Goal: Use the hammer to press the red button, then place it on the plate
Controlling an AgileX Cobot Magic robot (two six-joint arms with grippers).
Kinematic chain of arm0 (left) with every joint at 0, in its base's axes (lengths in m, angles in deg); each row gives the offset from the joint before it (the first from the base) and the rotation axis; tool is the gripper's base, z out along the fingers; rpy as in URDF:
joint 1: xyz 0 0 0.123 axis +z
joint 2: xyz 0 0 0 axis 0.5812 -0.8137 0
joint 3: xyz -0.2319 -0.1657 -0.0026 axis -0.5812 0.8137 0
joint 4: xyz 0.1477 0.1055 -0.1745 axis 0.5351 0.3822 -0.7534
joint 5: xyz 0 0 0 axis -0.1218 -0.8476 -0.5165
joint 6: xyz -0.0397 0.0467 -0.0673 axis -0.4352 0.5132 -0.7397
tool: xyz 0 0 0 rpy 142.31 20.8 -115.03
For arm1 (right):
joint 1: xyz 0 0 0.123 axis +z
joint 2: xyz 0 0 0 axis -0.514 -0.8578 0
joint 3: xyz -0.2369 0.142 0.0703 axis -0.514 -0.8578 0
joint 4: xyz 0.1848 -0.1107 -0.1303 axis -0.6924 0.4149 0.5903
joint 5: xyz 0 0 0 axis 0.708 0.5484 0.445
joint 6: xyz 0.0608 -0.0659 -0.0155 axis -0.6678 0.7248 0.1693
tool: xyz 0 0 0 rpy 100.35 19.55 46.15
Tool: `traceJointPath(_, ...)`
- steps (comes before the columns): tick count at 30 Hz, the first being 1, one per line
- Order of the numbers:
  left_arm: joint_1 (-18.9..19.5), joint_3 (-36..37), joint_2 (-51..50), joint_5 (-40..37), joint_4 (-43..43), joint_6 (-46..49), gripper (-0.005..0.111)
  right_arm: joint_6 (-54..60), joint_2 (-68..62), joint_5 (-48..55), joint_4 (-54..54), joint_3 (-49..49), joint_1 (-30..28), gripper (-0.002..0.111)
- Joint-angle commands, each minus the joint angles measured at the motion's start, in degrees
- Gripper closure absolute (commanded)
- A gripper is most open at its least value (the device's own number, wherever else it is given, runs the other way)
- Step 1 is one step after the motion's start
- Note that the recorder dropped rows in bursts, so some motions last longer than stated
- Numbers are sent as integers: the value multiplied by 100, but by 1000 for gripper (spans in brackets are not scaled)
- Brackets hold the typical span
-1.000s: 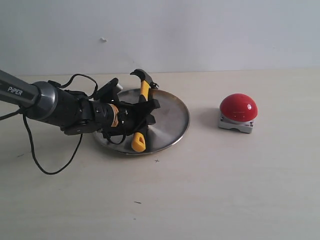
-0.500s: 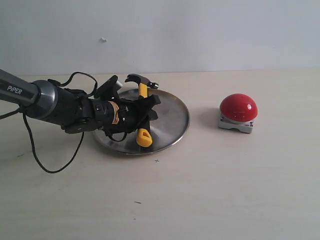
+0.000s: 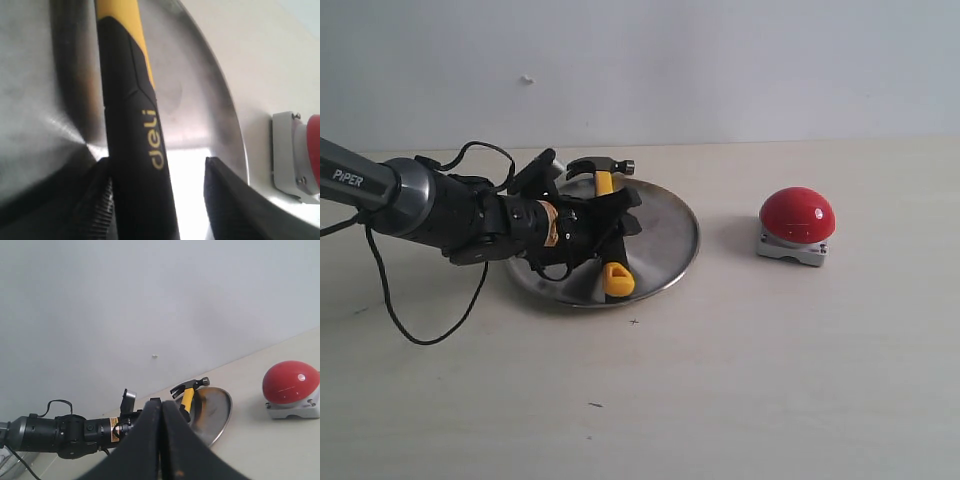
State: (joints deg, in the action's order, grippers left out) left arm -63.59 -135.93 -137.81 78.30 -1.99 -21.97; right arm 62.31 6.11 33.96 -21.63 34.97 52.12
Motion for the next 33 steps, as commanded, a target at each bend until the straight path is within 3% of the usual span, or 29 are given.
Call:
traceJointPath(1,25,-43,91,-111,248,-163,54,36,37,-29,14,-28,-37,108)
traceJointPath(14,308,292,711,-125,1136,-783,54,36,37,-29,14,-28,-37,108)
traceJointPath(16,347,459,978,-129,1406,-899,66,36,37,-29,14,-28,-37,108)
traceJointPath(18,384,705,1399,-129,1874,-888,102,36,37,-42,14,-28,-37,108)
traceJointPath(21,399,1465,2439,62,2154,-501,106,36,37,-31,14,-28,-37,108)
traceJointPath(23,323,2099,3217,93,1791,48,106,36,37,-31,14,-28,-37,108)
traceJointPath(25,197,2801,4039,295,733,1228,106,36,37,-31,14,-28,-37,108)
traceJointPath(27,93,3735,4946,1060,-515,2447,106,36,37,-31,14,-28,-37,108)
traceJointPath(30,67,4760,5968,1895,-866,2870,106,36,37,-31,14,-28,-37,108)
traceJointPath(33,67,5460,7087,1795,-831,2927,106,36,37,-31,14,-28,-37,108)
